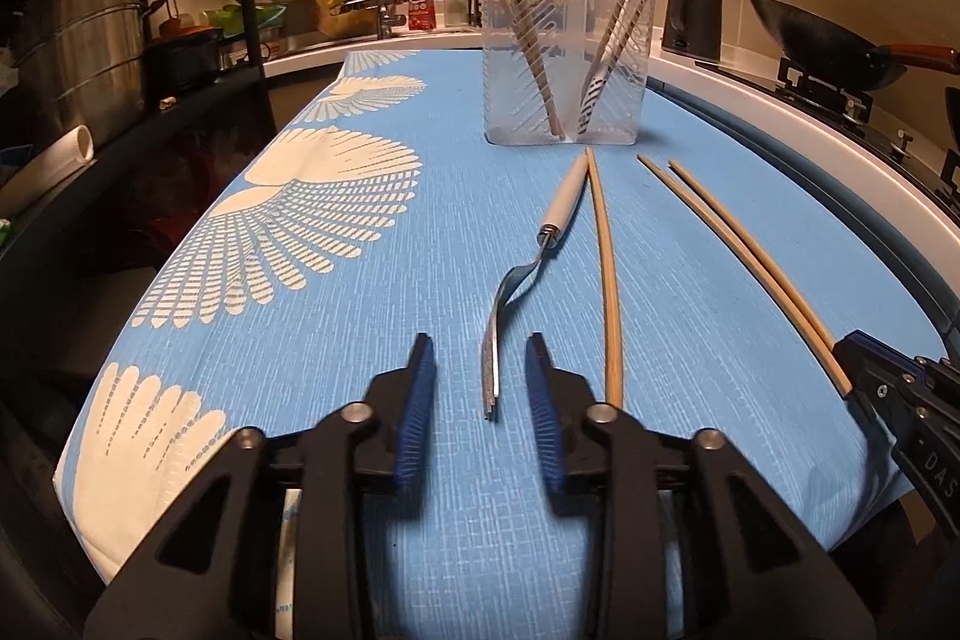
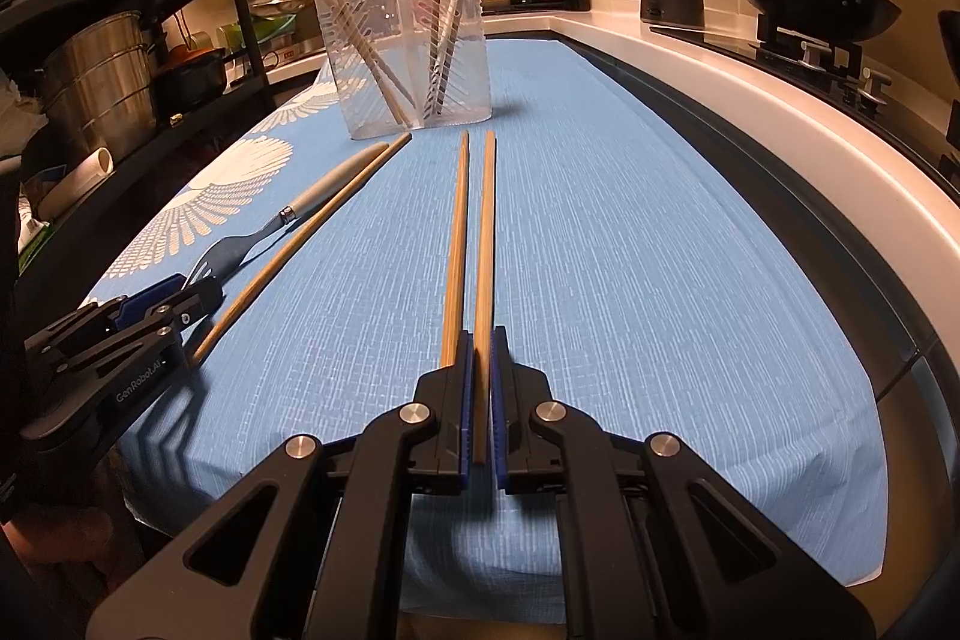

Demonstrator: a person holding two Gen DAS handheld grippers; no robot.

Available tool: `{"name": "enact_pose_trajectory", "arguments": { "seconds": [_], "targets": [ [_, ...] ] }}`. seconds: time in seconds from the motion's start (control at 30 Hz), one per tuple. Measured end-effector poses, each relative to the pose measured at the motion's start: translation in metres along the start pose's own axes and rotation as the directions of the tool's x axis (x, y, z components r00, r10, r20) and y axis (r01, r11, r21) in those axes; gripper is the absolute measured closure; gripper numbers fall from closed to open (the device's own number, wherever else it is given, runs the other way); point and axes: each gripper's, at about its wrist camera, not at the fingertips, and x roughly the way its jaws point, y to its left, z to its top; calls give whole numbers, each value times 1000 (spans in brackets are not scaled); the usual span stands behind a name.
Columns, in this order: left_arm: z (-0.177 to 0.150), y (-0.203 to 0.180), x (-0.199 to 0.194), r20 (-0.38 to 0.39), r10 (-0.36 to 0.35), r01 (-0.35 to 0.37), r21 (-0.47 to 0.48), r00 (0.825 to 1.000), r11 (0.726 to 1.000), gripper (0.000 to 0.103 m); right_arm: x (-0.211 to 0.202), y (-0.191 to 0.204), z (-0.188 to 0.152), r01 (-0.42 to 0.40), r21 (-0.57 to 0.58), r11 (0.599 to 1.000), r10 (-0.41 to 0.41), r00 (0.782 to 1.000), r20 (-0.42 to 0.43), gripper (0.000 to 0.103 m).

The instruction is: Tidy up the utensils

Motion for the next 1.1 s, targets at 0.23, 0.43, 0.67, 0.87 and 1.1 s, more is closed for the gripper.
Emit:
{"name": "enact_pose_trajectory", "arguments": {
  "seconds": [0.23, 0.43, 0.67, 0.87, 1.1],
  "targets": [
    [5, 0, 5, 3, 7, -7, -10, 1000, 1000, 69, -1, -2, 0, 2, -3, 1000, -2, 1000, 4, 97],
    [8, -3, 6, 17, 1, 0, -5, 1000, 1000, 83, -1, -2, 1, 4, 1, 1000, -4, 1000, 9, 97],
    [9, -6, 5, 23, 4, -5, 14, 1000, 1000, 98, 0, 0, 1, 13, 6, 1000, -13, 1000, 7, 97],
    [9, -4, 3, 21, -5, 5, 6, 1000, 1000, 100, -1, 1, 0, 23, 5, 1000, -23, 1000, 4, 97],
    [7, -2, 3, 10, -18, 18, -3, 1000, 1000, 100, -2, 3, -2, 36, -10, 999, -36, 999, 2, 97]
  ]
}}
